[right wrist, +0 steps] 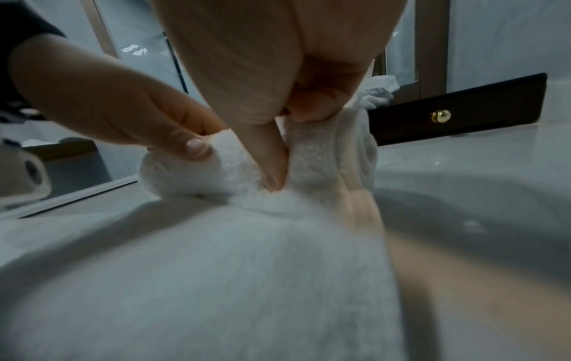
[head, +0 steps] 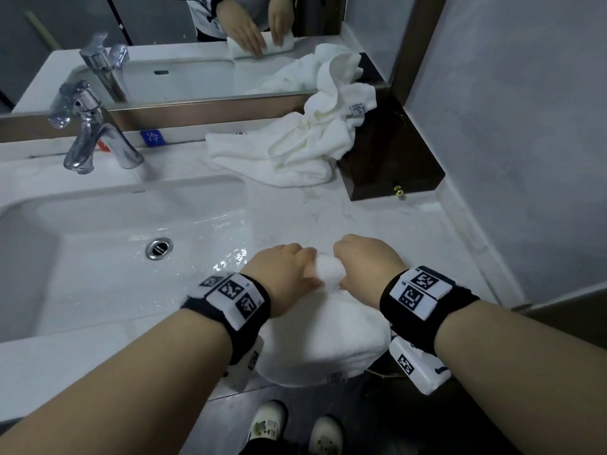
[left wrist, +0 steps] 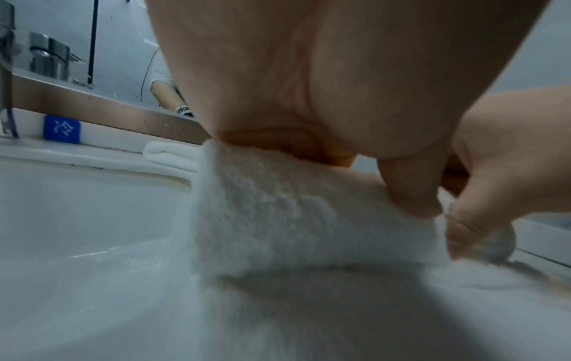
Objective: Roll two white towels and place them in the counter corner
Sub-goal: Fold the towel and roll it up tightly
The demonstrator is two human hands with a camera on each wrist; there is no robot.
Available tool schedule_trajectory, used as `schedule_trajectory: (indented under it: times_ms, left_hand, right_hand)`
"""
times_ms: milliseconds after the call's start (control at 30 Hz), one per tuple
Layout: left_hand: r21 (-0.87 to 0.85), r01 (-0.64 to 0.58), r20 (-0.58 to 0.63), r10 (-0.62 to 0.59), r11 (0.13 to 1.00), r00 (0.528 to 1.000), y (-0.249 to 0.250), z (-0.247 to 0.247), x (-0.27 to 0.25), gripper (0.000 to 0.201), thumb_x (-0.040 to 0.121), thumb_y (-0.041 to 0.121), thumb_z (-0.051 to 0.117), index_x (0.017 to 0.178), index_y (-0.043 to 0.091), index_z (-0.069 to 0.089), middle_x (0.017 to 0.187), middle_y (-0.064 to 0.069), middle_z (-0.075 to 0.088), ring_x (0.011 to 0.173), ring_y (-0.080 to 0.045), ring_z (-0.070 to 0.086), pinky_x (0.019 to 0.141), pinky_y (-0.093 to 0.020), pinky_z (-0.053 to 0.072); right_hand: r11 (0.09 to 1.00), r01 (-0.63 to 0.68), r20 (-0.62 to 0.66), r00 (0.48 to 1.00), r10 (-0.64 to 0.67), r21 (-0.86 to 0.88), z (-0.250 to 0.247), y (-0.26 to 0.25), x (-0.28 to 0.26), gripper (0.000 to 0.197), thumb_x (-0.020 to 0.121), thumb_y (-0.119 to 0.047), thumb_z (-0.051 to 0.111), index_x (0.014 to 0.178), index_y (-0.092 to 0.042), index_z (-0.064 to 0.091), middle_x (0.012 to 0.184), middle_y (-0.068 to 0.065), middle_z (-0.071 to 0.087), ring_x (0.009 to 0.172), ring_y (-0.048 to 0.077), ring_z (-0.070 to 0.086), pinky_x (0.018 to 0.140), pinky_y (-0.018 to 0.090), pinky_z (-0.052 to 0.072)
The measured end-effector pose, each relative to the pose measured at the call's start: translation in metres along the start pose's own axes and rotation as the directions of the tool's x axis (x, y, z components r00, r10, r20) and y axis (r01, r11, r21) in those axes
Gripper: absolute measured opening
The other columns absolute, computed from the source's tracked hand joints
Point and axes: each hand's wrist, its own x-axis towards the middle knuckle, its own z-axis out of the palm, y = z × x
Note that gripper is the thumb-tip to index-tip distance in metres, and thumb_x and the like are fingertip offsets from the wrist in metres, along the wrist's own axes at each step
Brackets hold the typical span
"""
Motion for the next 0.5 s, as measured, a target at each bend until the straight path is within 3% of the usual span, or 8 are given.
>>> schedule_trajectory:
  times_ms: [100, 200, 333, 500]
  left_hand:
    - [-0.021, 0.063, 0.17, -0.058, 0.998, 0.984, -0.007, -0.01, 0.007, 0.061, 0.087, 0.068, 0.051, 0.13, 0.024, 0.05, 0.12, 0.002, 0.055, 0.105, -0.019, 0.056, 0.084, -0.032, 0.043]
    - [0.009, 0.081, 0.211, -0.081, 0.997, 0.974, -0.009, -0.011, 0.012, 0.067, 0.076, 0.078, 0.055, 0.116, 0.025, 0.052, 0.11, 0.006, 0.056, 0.093, -0.017, 0.056, 0.072, -0.03, 0.039]
    - [0.078, 0.08, 0.201, -0.094, 0.994, 0.975, -0.007, -0.004, 0.017, 0.055, 0.087, 0.064, 0.055, 0.117, 0.019, 0.047, 0.116, -0.001, 0.056, 0.101, -0.022, 0.054, 0.075, -0.032, 0.038]
    - [0.109, 0.105, 0.098, -0.116, 0.988, 0.988, -0.002, -0.001, 0.021, 0.048, 0.092, 0.055, 0.053, 0.119, 0.017, 0.044, 0.118, -0.005, 0.055, 0.109, -0.028, 0.054, 0.084, -0.039, 0.045]
  right_hand:
    - [1.0, 0.008, -0.075, 0.997, -0.009, -0.013, 0.01, 0.001, -0.007, 0.019, 0.083, -0.016, 0.066, 0.093, -0.016, 0.05, 0.1, 0.001, 0.052, 0.07, 0.024, 0.049, 0.059, 0.032, 0.033]
    - [1.0, 0.006, -0.107, 0.994, -0.009, -0.029, 0.018, 0.004, -0.012, 0.02, 0.082, -0.011, 0.062, 0.096, -0.016, 0.05, 0.102, -0.001, 0.05, 0.065, 0.025, 0.047, 0.056, 0.032, 0.033]
    - [1.0, 0.021, -0.133, 0.991, -0.02, 0.001, 0.019, 0.007, -0.008, 0.02, 0.081, -0.013, 0.062, 0.1, -0.016, 0.054, 0.103, -0.002, 0.051, 0.073, 0.028, 0.057, 0.057, 0.033, 0.037]
    - [0.996, 0.033, -0.189, 0.982, -0.016, 0.089, 0.02, 0.016, 0.002, 0.023, 0.082, -0.015, 0.063, 0.103, -0.019, 0.056, 0.106, -0.002, 0.051, 0.087, 0.025, 0.056, 0.063, 0.035, 0.041]
